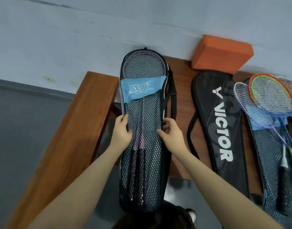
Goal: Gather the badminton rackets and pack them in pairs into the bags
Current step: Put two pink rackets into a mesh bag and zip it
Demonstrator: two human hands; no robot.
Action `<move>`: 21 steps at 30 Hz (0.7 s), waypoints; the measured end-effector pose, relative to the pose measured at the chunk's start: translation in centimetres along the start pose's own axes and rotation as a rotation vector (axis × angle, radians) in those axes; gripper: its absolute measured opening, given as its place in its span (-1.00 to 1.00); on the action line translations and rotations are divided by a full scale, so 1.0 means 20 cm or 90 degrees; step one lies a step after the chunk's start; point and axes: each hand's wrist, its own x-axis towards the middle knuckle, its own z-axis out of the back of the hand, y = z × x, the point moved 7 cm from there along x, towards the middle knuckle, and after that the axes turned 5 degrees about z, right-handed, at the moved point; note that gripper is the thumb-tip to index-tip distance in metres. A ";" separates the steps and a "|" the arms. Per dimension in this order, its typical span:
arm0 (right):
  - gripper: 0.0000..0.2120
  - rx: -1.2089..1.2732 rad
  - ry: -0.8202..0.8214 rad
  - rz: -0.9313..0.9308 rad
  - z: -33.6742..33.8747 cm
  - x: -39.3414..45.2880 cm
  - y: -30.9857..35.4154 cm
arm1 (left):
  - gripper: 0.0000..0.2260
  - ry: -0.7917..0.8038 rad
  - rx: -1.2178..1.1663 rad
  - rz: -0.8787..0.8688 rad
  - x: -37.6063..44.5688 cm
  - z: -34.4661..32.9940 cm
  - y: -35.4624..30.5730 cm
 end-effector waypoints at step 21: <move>-0.54 -0.007 -0.015 -0.007 -0.05 0.14 -0.15 | -0.65 -0.118 -0.021 0.025 0.00 -0.02 0.04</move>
